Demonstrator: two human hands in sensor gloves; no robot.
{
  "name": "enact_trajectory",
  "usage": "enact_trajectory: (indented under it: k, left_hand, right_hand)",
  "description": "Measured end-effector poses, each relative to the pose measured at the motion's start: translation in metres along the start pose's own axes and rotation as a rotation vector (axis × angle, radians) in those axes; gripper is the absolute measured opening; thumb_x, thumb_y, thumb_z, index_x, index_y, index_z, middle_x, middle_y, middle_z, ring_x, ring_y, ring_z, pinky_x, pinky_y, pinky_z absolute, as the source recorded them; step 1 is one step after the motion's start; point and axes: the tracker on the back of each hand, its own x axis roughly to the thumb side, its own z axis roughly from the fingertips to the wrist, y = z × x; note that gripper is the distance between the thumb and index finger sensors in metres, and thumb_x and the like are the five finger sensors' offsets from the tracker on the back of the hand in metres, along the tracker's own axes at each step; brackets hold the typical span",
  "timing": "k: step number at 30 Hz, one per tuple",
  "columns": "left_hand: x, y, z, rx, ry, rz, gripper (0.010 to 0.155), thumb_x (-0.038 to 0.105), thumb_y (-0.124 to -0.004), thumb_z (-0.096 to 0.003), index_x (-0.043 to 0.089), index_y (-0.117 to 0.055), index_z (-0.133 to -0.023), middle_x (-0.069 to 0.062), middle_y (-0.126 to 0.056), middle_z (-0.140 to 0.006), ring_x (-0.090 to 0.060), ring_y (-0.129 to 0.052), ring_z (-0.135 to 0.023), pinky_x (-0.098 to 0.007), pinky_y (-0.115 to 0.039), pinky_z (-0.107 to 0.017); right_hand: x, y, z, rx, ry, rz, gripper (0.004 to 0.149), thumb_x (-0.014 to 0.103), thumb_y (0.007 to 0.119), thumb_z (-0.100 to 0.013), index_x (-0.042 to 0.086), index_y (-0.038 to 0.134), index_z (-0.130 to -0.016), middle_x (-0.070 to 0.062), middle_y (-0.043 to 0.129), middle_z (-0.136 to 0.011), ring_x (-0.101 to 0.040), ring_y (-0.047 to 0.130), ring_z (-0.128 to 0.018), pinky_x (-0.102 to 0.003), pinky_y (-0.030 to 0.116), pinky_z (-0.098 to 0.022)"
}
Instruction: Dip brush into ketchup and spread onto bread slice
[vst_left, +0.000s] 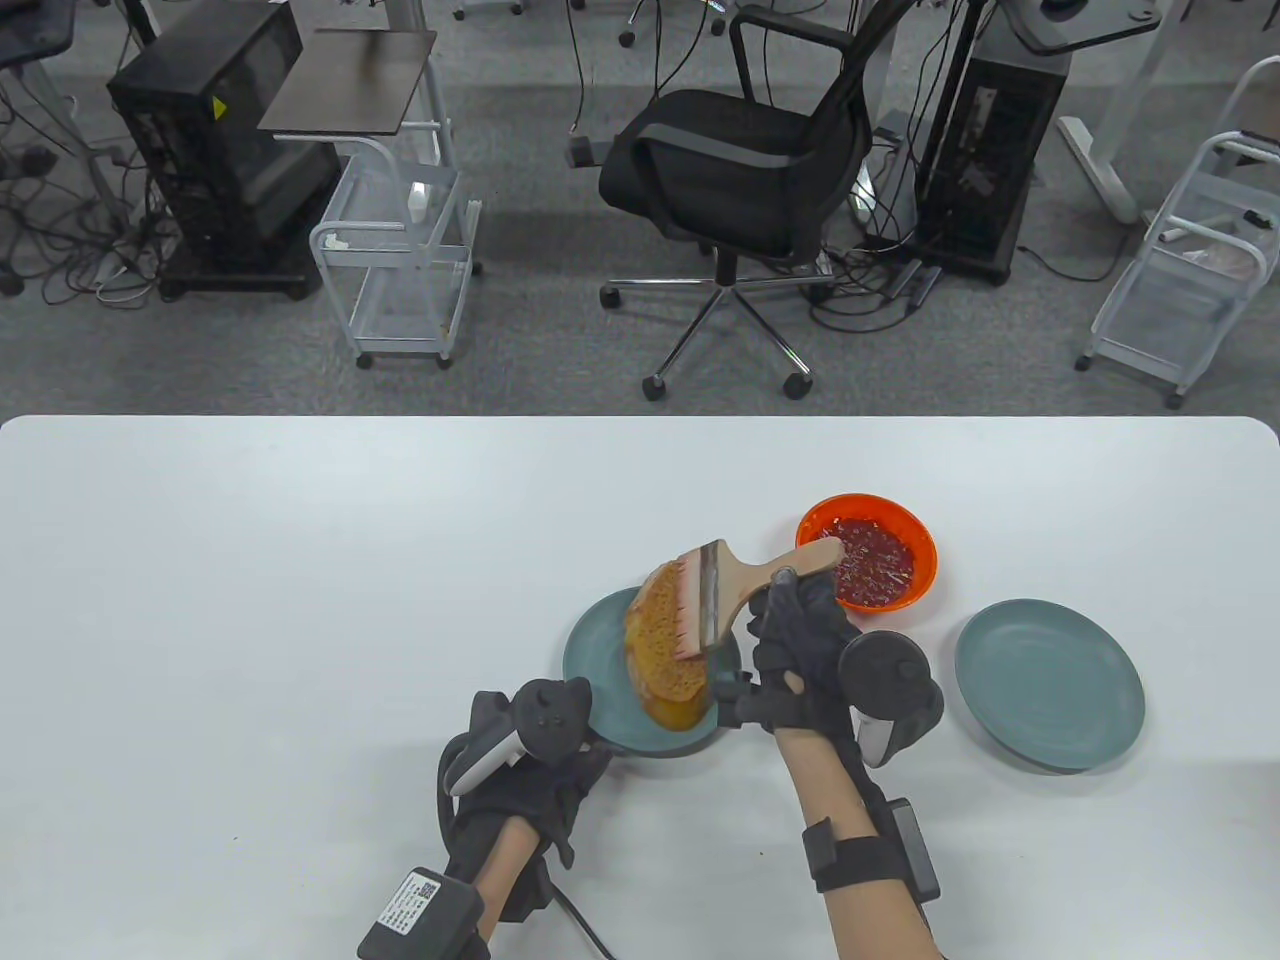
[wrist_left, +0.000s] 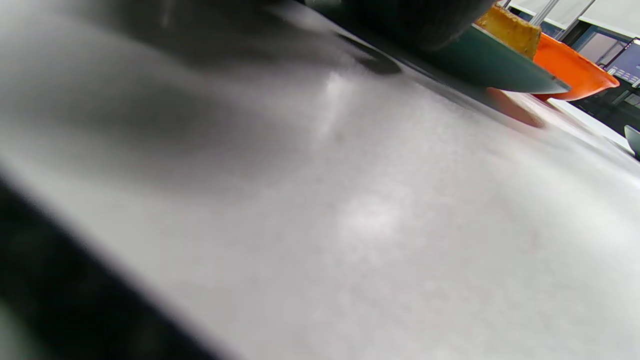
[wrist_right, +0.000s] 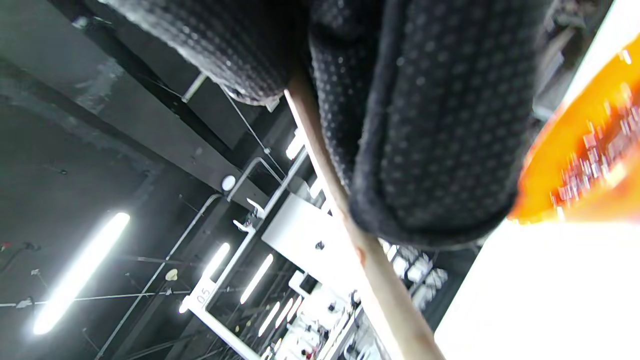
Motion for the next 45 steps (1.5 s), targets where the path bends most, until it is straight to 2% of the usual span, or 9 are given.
enact_trajectory:
  k: [3, 10, 17, 22, 25, 28, 36, 40, 45]
  left_hand:
    - [0.0, 0.0, 0.0, 0.0, 0.002, -0.006, 0.069, 0.046, -0.056, -0.067, 0.02, -0.014, -0.113, -0.014, -0.02, -0.117, -0.041, -0.015, -0.105, -0.06, -0.023, -0.068]
    - [0.0, 0.0, 0.0, -0.002, -0.001, 0.002, 0.068, 0.046, -0.056, -0.067, 0.02, -0.014, -0.114, -0.014, -0.02, -0.117, -0.041, -0.015, -0.105, -0.06, -0.023, -0.068]
    - [-0.001, 0.0, 0.0, -0.004, -0.003, 0.007, 0.068, 0.046, -0.056, -0.067, 0.02, -0.014, -0.114, -0.014, -0.02, -0.117, -0.041, -0.015, -0.105, -0.06, -0.023, -0.068]
    - [0.001, 0.0, -0.001, -0.004, 0.001, -0.002, 0.069, 0.046, -0.056, -0.067, 0.019, -0.013, -0.113, -0.015, -0.019, -0.116, -0.042, -0.014, -0.105, -0.06, -0.023, -0.068]
    - [0.0, 0.0, -0.001, -0.004, -0.001, 0.005, 0.069, 0.046, -0.056, -0.067, 0.02, -0.013, -0.113, -0.015, -0.019, -0.117, -0.042, -0.014, -0.105, -0.06, -0.023, -0.068]
    - [-0.001, 0.0, -0.001, -0.005, -0.003, 0.004, 0.069, 0.046, -0.056, -0.067, 0.02, -0.013, -0.113, -0.014, -0.019, -0.117, -0.041, -0.014, -0.105, -0.06, -0.022, -0.068]
    - [-0.001, 0.0, -0.001, -0.008, -0.004, 0.009, 0.069, 0.047, -0.056, -0.0669, 0.019, -0.014, -0.113, -0.015, -0.019, -0.117, -0.042, -0.014, -0.105, -0.06, -0.023, -0.068]
    - [-0.001, 0.0, -0.001, -0.007, -0.005, 0.013, 0.068, 0.047, -0.056, -0.0669, 0.02, -0.014, -0.114, -0.014, -0.02, -0.117, -0.042, -0.014, -0.105, -0.06, -0.023, -0.068]
    - [-0.002, 0.001, -0.001, -0.008, -0.005, 0.014, 0.068, 0.046, -0.056, -0.0669, 0.02, -0.014, -0.114, -0.014, -0.02, -0.117, -0.041, -0.014, -0.105, -0.06, -0.023, -0.068]
  right_hand:
    - [-0.002, -0.002, 0.0, -0.005, 0.031, -0.05, 0.051, 0.022, 0.079, -0.053, -0.013, 0.069, -0.09, -0.037, 0.088, -0.066, -0.043, 0.111, -0.039, -0.036, 0.103, -0.02]
    - [-0.004, 0.022, 0.013, 0.099, 0.141, -0.164, 0.052, 0.021, 0.078, -0.054, -0.013, 0.068, -0.091, -0.037, 0.088, -0.068, -0.045, 0.11, -0.042, -0.038, 0.101, -0.024]
    - [-0.004, -0.005, -0.002, -0.03, 0.012, -0.001, 0.052, 0.023, 0.078, -0.053, -0.013, 0.069, -0.09, -0.036, 0.089, -0.066, -0.042, 0.112, -0.041, -0.036, 0.102, -0.023]
    - [-0.002, 0.013, 0.008, 0.068, 0.14, -0.187, 0.052, 0.022, 0.078, -0.054, -0.013, 0.067, -0.091, -0.036, 0.088, -0.068, -0.043, 0.111, -0.043, -0.036, 0.102, -0.024]
    - [0.001, 0.027, 0.015, 0.138, 0.133, -0.146, 0.052, 0.022, 0.078, -0.054, -0.012, 0.068, -0.091, -0.036, 0.088, -0.068, -0.044, 0.11, -0.042, -0.037, 0.102, -0.024]
    - [-0.001, 0.025, 0.012, 0.119, 0.131, -0.102, 0.052, 0.022, 0.078, -0.054, -0.012, 0.069, -0.091, -0.036, 0.088, -0.068, -0.043, 0.11, -0.043, -0.037, 0.101, -0.024]
    - [0.009, -0.034, -0.032, -0.066, -0.001, 0.017, 0.051, 0.024, 0.077, -0.054, -0.007, 0.068, -0.094, -0.033, 0.087, -0.073, -0.043, 0.108, -0.048, -0.039, 0.098, -0.028]
    - [0.023, -0.059, -0.069, -0.02, -0.071, 0.14, 0.051, 0.025, 0.077, -0.055, -0.004, 0.067, -0.096, -0.031, 0.086, -0.076, -0.044, 0.106, -0.052, -0.041, 0.096, -0.031]
    - [0.027, -0.058, -0.103, 0.117, -0.16, 0.411, 0.051, 0.026, 0.077, -0.055, 0.0, 0.068, -0.097, -0.029, 0.086, -0.079, -0.043, 0.105, -0.056, -0.042, 0.095, -0.034]
